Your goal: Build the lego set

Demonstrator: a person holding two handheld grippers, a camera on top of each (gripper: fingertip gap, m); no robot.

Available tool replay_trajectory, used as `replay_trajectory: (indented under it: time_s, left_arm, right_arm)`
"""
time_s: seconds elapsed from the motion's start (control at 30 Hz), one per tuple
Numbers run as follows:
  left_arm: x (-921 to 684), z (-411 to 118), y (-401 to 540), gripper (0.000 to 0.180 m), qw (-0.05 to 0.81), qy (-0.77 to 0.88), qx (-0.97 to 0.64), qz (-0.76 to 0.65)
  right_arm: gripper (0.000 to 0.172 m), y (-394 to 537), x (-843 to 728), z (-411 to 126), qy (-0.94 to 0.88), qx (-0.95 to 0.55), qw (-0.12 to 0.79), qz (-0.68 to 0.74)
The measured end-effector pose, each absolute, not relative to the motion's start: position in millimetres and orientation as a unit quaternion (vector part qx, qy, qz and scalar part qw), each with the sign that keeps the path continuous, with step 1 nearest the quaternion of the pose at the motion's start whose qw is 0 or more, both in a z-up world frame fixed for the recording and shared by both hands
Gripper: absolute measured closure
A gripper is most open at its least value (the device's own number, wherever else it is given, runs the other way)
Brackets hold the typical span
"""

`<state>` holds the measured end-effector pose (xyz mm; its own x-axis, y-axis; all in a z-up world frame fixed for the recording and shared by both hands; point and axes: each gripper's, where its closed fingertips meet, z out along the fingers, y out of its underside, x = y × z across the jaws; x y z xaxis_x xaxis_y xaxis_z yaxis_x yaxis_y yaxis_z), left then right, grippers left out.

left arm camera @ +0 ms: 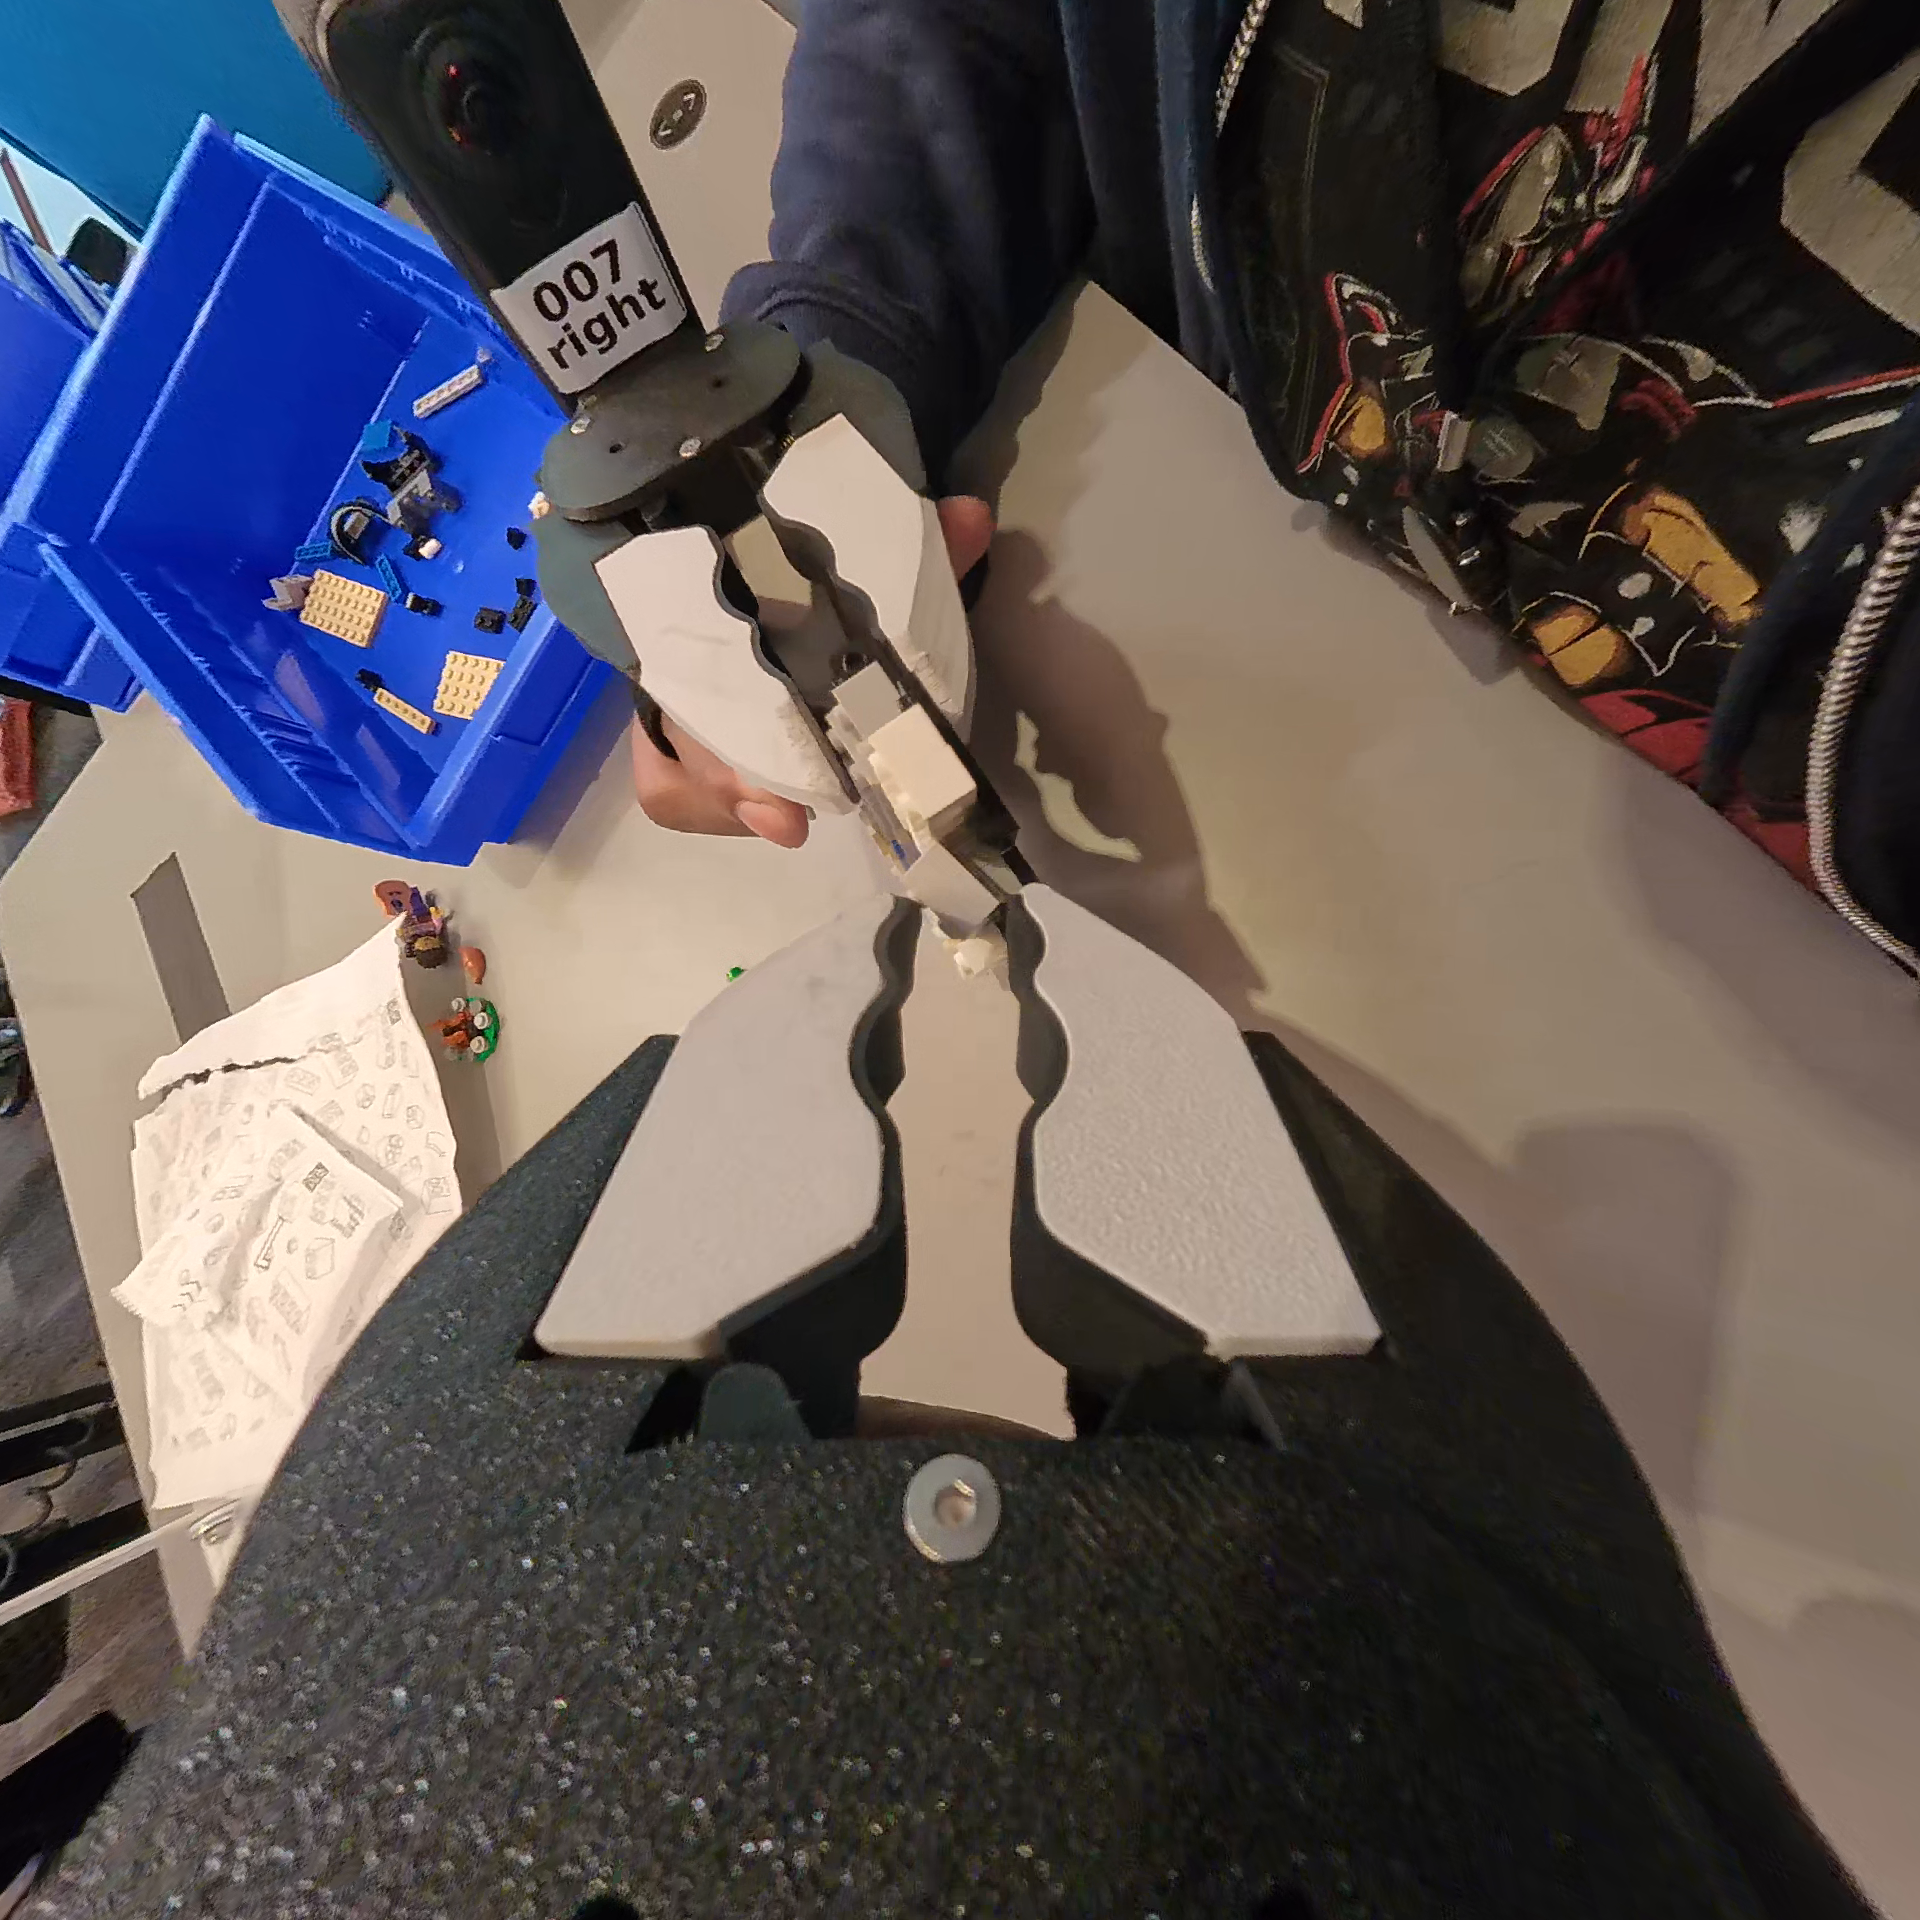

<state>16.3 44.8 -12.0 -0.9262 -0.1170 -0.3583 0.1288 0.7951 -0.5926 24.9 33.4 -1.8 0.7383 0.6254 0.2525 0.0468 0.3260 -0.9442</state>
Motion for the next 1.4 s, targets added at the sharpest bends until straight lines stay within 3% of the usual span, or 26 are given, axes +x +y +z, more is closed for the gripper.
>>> replay_trajectory:
  time_s: [0.2, 0.83, 1.4]
  left_arm:
    - [15.6, -12.6, 43.6, 0.162, 0.167, 0.929, 0.007, -0.329]
    - [33.4, 3.4, 47.5, 0.167, 0.208, 0.91, -0.081, -0.35]
    - [29.4, 2.1, 43.2, 0.167, 0.151, 0.901, -0.128, -0.387]
  right_arm:
    - [0.153, 33.0, 26.1, 0.3, -0.304, -0.545, 0.757, 0.193]
    - [0.152, 34.9, 33.1, 6.5, -0.285, -0.537, 0.769, 0.195]
    - [0.152, 33.4, 34.0, 11.3, -0.286, -0.53, 0.775, 0.191]
